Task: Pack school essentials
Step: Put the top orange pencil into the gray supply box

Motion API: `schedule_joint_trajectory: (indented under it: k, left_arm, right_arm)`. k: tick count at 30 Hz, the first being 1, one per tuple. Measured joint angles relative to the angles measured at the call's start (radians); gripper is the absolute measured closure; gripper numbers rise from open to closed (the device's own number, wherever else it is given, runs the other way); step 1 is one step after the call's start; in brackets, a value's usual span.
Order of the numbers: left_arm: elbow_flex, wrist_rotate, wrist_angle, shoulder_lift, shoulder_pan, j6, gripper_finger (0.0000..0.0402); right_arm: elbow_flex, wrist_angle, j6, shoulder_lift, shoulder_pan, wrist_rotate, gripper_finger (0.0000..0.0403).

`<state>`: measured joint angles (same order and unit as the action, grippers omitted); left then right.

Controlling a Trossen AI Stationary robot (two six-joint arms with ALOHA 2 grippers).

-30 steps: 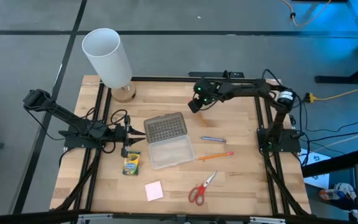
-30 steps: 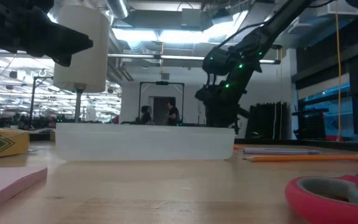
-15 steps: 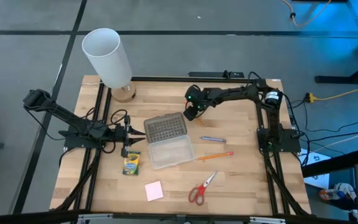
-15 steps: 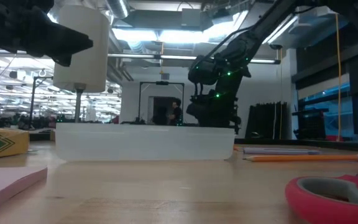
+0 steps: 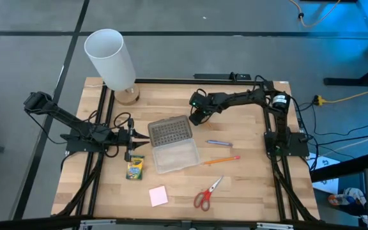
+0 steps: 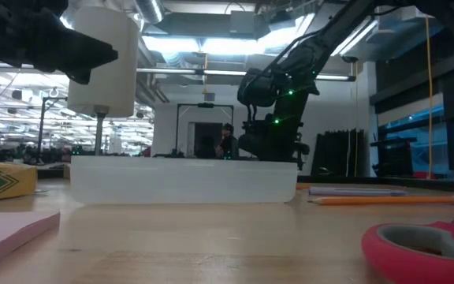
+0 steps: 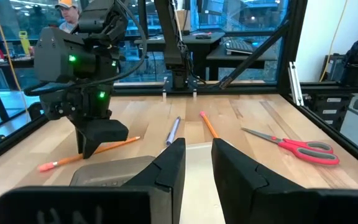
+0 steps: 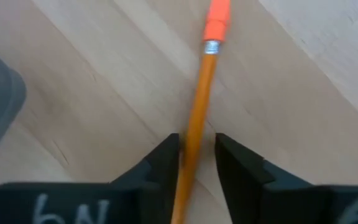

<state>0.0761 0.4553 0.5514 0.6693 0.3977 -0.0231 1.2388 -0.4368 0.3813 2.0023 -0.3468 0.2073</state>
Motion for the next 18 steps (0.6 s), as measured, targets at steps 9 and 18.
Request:
schedule_joint_trajectory:
  k: [9,18]
  left_arm:
    - [0.000,0.000,0.000,0.000,0.000,0.000,0.0328]
    - [0.000,0.000,0.000,0.000,0.000,0.000,0.0328]
  right_arm:
    - [0.002,0.002,-0.033,0.006,-0.013,0.004,0.0390]
    - [0.072,-0.090,-0.100,-0.028,0.008,0.050,0.0402]
